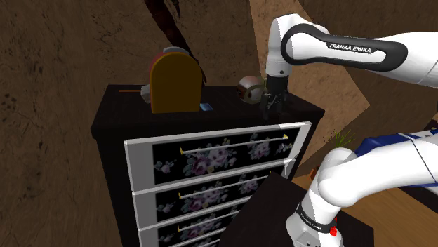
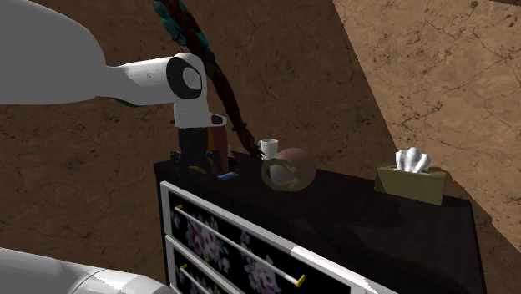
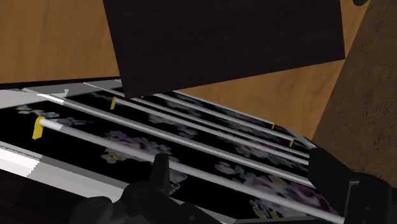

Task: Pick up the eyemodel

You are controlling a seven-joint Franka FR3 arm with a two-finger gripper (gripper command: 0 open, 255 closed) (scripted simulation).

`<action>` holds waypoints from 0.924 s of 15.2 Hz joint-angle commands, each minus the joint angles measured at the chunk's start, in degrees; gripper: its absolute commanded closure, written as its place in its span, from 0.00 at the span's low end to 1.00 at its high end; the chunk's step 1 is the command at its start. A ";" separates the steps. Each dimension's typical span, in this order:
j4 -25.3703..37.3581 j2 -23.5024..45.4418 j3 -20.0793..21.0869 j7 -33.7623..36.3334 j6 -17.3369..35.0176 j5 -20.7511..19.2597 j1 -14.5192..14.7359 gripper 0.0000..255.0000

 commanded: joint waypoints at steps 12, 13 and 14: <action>6.86 5.82 -15.50 -33.53 6.36 -13.71 3.11 0.00; 8.00 6.92 -16.90 -36.52 7.18 -14.46 3.59 0.00; 9.23 8.10 -18.29 -39.52 8.03 -15.08 4.08 0.00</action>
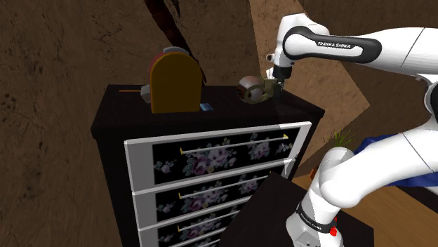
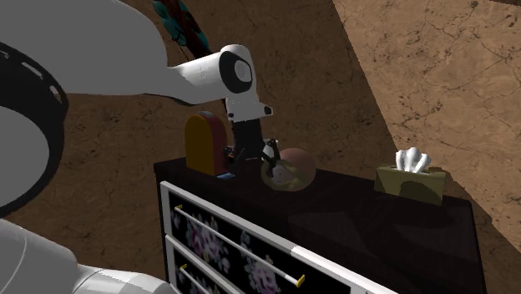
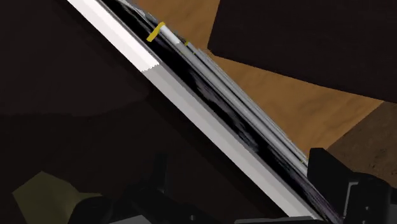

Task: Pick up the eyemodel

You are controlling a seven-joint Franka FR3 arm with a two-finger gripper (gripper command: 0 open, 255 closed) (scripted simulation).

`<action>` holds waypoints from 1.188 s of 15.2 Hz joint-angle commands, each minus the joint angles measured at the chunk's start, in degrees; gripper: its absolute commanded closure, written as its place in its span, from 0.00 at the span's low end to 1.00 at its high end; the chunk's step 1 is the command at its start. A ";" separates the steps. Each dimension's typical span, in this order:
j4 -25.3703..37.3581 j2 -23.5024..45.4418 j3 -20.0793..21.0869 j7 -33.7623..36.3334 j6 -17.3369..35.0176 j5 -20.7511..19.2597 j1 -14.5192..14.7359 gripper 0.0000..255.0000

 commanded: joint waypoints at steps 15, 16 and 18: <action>13.61 16.70 -15.64 -33.18 12.59 0.13 6.78 0.00; 12.78 16.61 -15.72 -33.02 13.33 0.01 6.72 0.00; 11.49 16.50 -15.87 -32.76 14.49 -0.18 6.66 0.00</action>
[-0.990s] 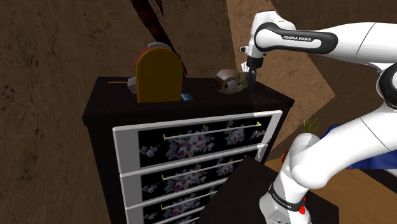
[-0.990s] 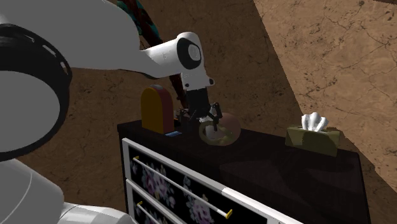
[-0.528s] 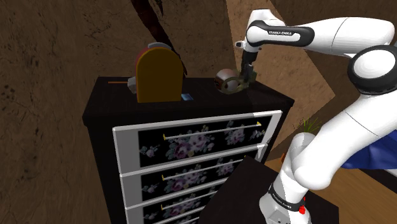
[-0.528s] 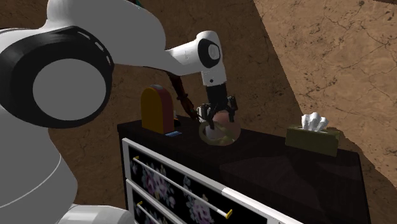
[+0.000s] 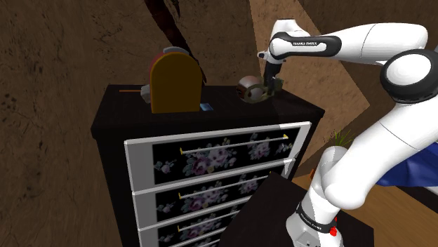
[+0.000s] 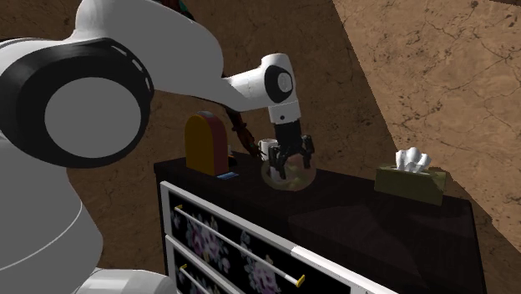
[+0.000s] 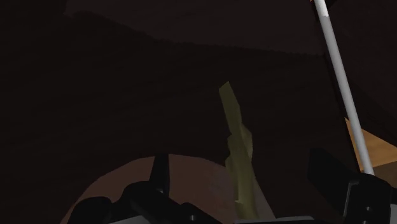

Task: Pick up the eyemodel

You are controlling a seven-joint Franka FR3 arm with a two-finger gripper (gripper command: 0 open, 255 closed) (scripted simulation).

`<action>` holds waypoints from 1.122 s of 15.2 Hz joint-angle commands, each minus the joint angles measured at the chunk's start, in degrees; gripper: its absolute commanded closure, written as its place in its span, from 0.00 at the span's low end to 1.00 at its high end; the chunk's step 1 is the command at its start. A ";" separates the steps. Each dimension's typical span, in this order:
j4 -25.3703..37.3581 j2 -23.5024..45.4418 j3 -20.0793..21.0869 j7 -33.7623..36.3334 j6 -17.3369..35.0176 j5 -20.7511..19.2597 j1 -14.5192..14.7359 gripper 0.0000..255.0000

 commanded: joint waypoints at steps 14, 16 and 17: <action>0.77 0.23 0.21 -0.15 -0.96 0.24 0.25 1.00; 2.45 0.44 0.35 -0.49 -2.44 0.49 0.37 1.00; 3.31 0.56 0.41 -0.66 -3.17 0.61 0.43 1.00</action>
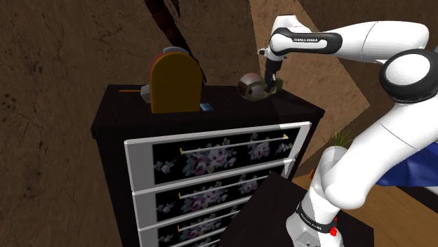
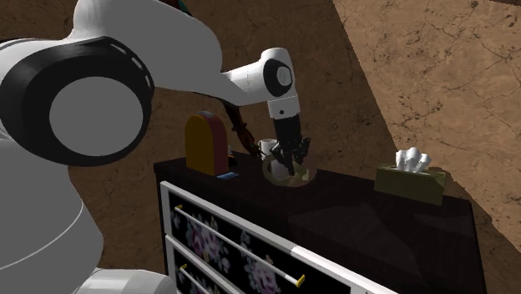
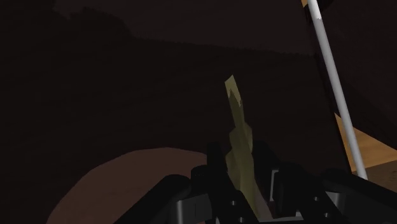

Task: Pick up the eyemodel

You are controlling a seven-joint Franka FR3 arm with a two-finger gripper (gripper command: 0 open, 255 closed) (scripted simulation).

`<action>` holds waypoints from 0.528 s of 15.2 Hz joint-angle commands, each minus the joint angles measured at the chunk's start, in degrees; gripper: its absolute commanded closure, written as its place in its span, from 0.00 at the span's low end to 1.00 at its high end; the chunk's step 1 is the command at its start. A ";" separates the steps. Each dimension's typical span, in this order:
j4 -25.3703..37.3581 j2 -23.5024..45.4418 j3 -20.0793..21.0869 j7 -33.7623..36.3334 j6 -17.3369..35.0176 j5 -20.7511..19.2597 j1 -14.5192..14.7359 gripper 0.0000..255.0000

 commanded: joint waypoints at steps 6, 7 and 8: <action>6.42 1.31 0.33 -1.22 -4.96 1.05 0.49 1.00; 7.38 1.54 0.34 -1.43 -5.69 1.20 0.56 1.00; 8.36 1.79 0.35 -1.64 -6.43 1.36 0.62 1.00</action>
